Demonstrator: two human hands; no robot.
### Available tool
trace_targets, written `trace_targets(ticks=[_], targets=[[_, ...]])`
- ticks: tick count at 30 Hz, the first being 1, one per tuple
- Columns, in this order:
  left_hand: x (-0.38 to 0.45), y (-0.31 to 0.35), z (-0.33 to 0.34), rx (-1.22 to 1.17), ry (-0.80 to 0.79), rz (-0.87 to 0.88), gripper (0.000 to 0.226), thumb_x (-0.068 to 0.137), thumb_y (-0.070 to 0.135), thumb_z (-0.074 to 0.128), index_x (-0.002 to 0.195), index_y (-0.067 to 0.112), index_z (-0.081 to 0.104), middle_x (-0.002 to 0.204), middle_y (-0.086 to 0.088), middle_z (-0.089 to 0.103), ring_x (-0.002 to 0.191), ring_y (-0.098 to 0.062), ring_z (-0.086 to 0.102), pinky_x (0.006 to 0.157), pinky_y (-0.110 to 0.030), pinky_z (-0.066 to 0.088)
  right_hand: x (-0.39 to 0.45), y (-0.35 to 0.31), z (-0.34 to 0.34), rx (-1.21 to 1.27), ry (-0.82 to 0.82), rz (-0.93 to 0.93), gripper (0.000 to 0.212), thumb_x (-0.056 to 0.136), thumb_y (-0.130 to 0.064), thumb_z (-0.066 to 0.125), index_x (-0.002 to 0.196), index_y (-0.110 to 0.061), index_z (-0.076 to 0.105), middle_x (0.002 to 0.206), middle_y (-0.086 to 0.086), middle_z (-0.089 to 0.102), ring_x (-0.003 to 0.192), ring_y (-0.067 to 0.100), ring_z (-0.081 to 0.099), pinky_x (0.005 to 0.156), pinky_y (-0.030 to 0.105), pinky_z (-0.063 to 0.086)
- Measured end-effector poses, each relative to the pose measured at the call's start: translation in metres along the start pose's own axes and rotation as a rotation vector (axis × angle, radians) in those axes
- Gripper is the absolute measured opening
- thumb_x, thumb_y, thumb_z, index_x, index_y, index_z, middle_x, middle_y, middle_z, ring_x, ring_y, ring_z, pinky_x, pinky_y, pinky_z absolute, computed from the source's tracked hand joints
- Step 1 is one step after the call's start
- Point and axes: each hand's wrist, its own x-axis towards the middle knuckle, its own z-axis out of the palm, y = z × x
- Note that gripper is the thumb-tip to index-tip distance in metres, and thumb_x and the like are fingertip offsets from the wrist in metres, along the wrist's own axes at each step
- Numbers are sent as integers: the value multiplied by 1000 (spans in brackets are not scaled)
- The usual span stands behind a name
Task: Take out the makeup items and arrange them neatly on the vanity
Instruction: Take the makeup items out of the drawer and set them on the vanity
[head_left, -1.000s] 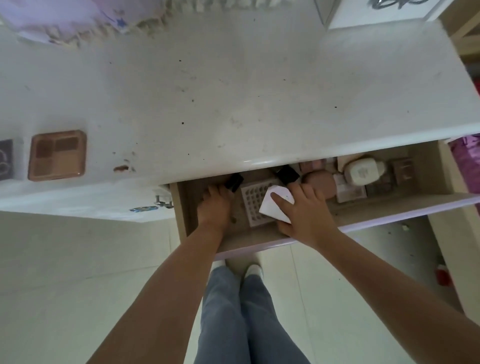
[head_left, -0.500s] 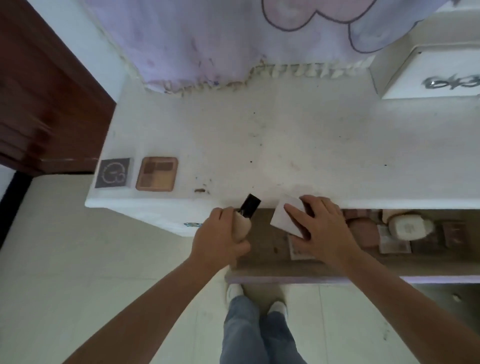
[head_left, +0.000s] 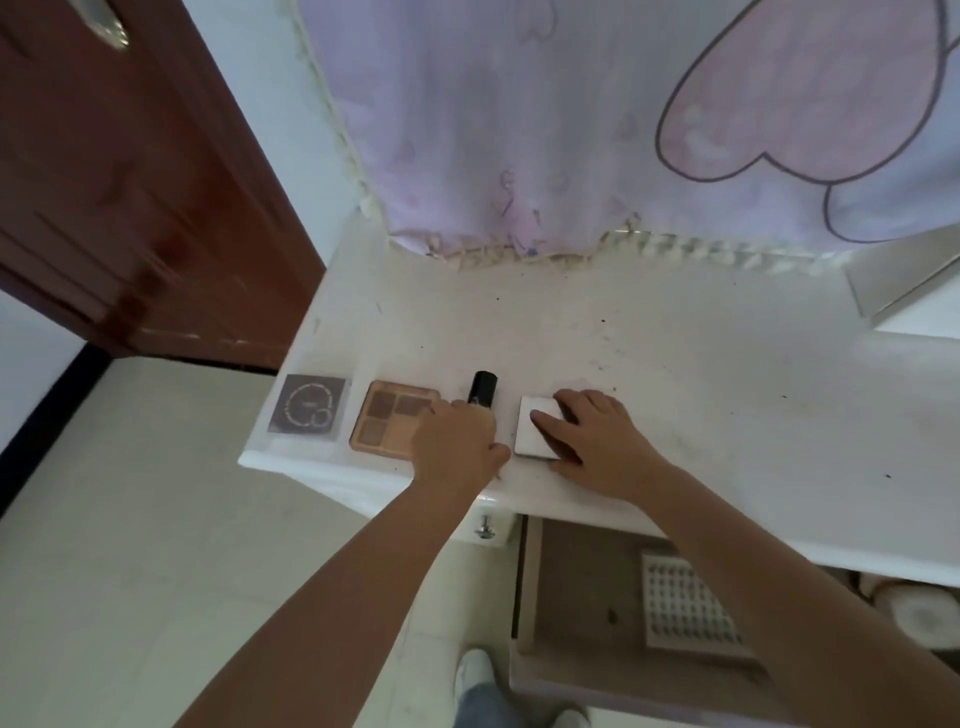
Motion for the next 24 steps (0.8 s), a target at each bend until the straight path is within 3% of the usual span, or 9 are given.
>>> trace_targets(ticks=[3,7,9,11,14,17,19,21,24], targets=[[2,-4,4,10,41,25,33,89,35,45,103,7,54,98,-11,57,101,-27,47,80,-31,36,4,-7,-4,128,-31,38,56,77,-29,68,128,-14,51,132,21,47,118,41,45,102,48,33],[-4,-8,11,-69,86,-18,42,91,36,46,116,3,46,111,-13,52,105,-25,46,84,-29,39,5,-7,-5,94,-70,0,61,73,-29,73,129,-16,52,133,22,48,118,42,48,101,52,35],[-10,-9,11,-106,110,-61,53,91,44,46,124,3,39,120,-14,47,109,-25,46,87,-29,42,1,-9,-8,89,-121,56,64,87,-37,57,143,-24,29,152,13,21,139,32,21,114,48,14],[-20,-7,12,-62,158,-47,58,90,47,46,126,3,36,123,-16,45,108,-26,47,86,-30,43,-4,-9,-13,70,-151,110,66,90,-42,49,146,-26,18,156,9,7,144,28,7,116,48,5],[-42,1,20,-135,332,22,51,79,35,65,114,1,51,105,-22,56,87,-32,57,67,-34,50,-29,-11,-16,107,32,118,50,85,-35,52,129,-10,50,138,22,44,129,41,40,104,57,34],[-71,23,51,-237,449,228,39,68,21,76,98,1,62,85,-18,62,71,-29,62,58,-30,52,-82,-5,-7,188,213,163,38,83,-27,46,106,-3,64,110,20,65,104,38,61,90,47,48],[-90,51,70,-272,377,417,27,72,18,67,95,5,59,81,-12,63,68,-25,63,58,-28,53,-128,5,3,222,303,188,31,83,-20,49,97,0,67,96,18,68,89,34,64,81,41,54],[-100,85,80,-220,101,506,27,80,21,50,103,7,53,94,-11,59,84,-27,62,66,-30,54,-173,19,16,241,293,205,27,82,-18,49,88,0,69,83,15,69,77,28,62,71,33,53],[-100,138,101,-179,-263,373,42,91,26,48,128,10,39,127,-11,44,117,-26,43,95,-36,43,-233,52,48,211,42,249,31,79,-25,45,77,-6,70,74,10,69,68,27,64,60,30,53]])
